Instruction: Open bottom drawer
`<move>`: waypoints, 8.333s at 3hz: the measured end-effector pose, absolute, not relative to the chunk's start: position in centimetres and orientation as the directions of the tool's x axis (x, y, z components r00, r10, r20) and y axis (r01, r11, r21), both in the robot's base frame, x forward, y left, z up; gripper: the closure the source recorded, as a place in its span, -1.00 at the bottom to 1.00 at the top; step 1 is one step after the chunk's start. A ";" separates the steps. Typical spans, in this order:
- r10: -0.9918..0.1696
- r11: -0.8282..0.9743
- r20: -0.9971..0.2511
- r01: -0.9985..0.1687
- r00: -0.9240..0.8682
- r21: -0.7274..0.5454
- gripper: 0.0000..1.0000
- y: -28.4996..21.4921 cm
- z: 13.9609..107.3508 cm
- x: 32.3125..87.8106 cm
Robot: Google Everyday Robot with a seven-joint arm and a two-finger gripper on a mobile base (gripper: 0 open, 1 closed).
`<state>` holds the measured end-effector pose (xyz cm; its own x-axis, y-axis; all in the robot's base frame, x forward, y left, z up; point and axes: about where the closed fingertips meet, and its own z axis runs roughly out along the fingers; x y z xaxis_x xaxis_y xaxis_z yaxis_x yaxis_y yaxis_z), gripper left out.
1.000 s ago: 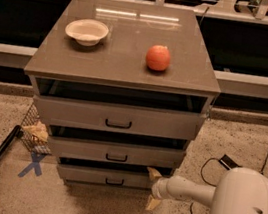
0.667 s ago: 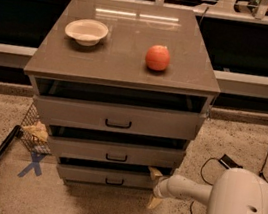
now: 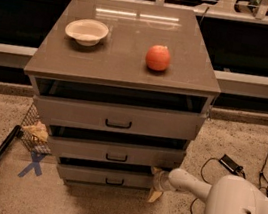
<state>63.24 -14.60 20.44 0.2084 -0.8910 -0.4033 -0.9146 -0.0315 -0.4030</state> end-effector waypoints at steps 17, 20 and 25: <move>-0.760 -0.016 -0.649 -0.999 0.042 -0.046 -0.53 -21.4 21.2 45.0; -0.763 -0.050 -0.643 -0.998 0.068 -0.046 -1.00 -19.3 21.3 46.0; -0.655 0.014 -0.751 -0.992 0.085 -0.124 0.97 -13.8 23.1 50.6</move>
Offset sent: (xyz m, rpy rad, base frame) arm 0.0245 -0.0148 -0.0276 -0.0334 0.0659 -0.0340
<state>50.56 -13.78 23.11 0.0846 -0.6547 -0.7511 -0.9922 0.0138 -0.1238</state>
